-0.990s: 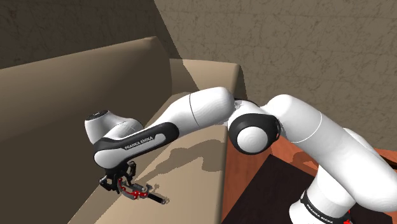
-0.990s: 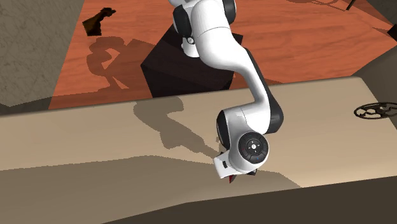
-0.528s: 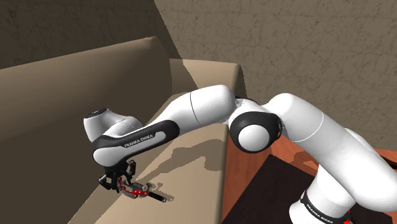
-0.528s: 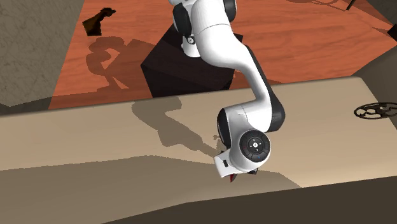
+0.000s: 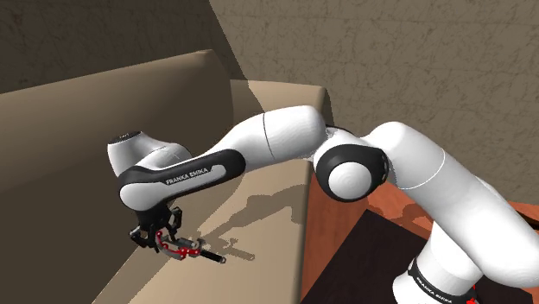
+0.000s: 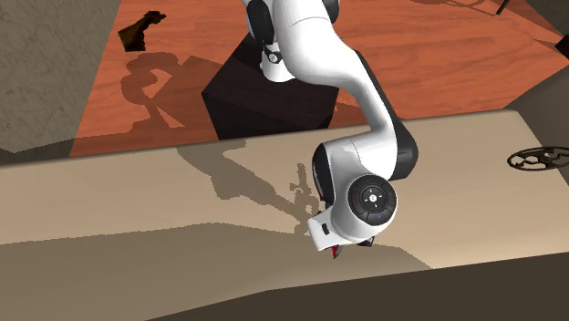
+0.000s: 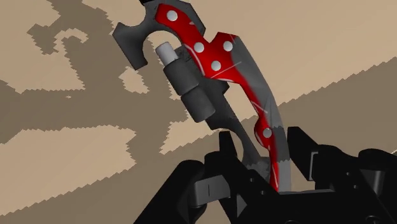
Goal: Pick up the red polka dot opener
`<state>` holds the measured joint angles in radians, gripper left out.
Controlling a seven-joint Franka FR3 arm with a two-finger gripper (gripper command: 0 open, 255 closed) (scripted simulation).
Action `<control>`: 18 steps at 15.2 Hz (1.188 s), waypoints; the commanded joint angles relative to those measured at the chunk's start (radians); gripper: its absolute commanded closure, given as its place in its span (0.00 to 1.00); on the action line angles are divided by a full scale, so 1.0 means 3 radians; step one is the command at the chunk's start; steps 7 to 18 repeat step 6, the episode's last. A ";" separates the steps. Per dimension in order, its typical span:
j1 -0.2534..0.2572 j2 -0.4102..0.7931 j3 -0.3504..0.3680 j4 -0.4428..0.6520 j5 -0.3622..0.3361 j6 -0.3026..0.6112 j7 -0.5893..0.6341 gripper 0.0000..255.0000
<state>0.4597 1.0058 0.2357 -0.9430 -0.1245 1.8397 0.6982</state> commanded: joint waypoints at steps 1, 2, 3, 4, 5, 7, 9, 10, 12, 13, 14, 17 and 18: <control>0.0006 -0.0029 0.0004 0.0030 0.0004 -0.0059 0.0006 1.00; 0.0007 -0.0045 0.0006 0.0046 0.0006 -0.0092 0.0007 1.00; 0.0008 -0.0058 0.0008 0.0068 0.0008 -0.0126 0.0007 1.00; 0.0010 -0.0072 0.0009 0.0089 0.0010 -0.0160 0.0007 1.00; 0.0010 -0.0075 0.0010 0.0090 0.0010 -0.0165 0.0007 1.00; 0.0010 -0.0075 0.0010 0.0091 0.0010 -0.0166 0.0007 1.00; 0.0010 -0.0075 0.0010 0.0091 0.0010 -0.0166 0.0007 1.00; 0.0010 -0.0075 0.0010 0.0091 0.0010 -0.0166 0.0007 1.00; 0.0010 -0.0075 0.0010 0.0091 0.0010 -0.0166 0.0007 1.00; 0.0010 -0.0075 0.0010 0.0091 0.0010 -0.0166 0.0007 1.00; 0.0010 -0.0075 0.0010 0.0091 0.0010 -0.0166 0.0007 1.00; 0.0010 -0.0075 0.0010 0.0091 0.0010 -0.0166 0.0007 1.00; 0.0010 -0.0075 0.0010 0.0091 0.0010 -0.0166 0.0007 1.00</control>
